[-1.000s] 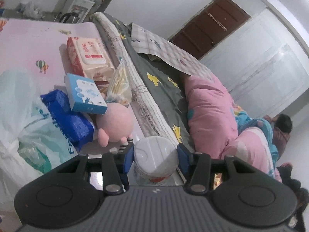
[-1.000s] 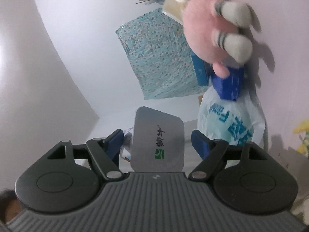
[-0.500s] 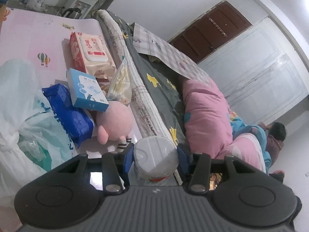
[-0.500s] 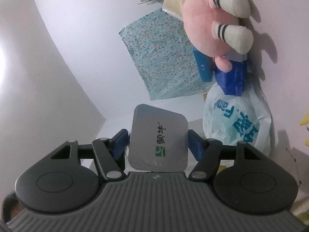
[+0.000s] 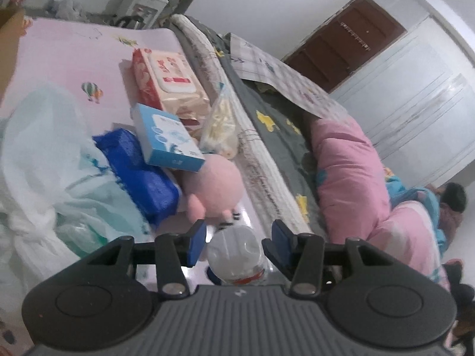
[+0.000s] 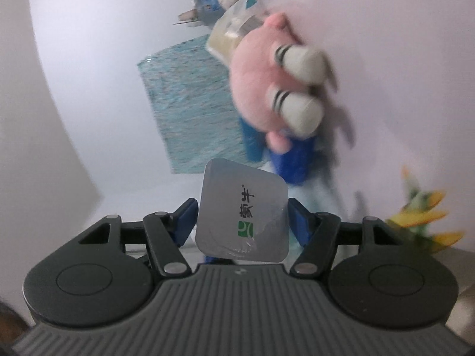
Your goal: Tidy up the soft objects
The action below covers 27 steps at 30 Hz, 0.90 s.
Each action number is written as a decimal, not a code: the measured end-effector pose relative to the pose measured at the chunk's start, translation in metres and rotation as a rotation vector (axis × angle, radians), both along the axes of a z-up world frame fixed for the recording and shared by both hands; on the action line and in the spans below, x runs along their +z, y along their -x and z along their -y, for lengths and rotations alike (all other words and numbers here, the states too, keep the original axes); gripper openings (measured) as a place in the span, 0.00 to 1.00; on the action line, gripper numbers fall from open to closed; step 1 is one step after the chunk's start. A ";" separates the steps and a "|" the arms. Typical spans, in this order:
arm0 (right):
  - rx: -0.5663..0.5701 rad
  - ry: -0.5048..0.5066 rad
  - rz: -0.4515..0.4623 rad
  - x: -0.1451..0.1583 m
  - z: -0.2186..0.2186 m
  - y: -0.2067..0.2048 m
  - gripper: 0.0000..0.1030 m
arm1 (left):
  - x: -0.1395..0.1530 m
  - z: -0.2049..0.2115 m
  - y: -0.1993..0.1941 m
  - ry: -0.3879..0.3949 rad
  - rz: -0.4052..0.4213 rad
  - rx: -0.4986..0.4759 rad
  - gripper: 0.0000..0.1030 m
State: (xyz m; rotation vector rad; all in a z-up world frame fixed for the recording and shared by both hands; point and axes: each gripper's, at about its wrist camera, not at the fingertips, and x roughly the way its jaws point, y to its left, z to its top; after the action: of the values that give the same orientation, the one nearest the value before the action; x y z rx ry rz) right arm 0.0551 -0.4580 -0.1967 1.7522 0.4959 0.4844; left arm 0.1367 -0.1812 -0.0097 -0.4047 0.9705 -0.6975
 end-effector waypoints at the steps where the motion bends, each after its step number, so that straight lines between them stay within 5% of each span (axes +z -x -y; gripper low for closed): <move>1: 0.002 0.041 -0.011 0.002 0.003 0.000 0.62 | 0.002 -0.001 0.001 -0.017 0.011 0.004 0.48; 5: 0.023 0.235 -0.036 0.021 0.011 -0.005 0.62 | 0.011 -0.005 0.006 -0.080 0.064 0.005 0.48; 9: 0.055 0.542 -0.074 0.051 0.012 -0.013 0.61 | 0.022 -0.015 0.018 -0.157 0.136 0.020 0.48; 18: 0.235 1.092 -0.114 0.091 -0.019 -0.040 0.59 | 0.036 -0.052 0.033 -0.204 0.194 0.093 0.48; 27: 0.435 1.664 0.049 0.127 -0.100 -0.054 0.60 | 0.034 -0.076 0.037 -0.195 0.189 0.142 0.48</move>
State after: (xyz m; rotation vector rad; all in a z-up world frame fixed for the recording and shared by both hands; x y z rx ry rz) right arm 0.1089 -0.3584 -0.0694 0.0295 0.8752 0.2244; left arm 0.0998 -0.1052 0.0248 -0.2295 0.8138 -0.4977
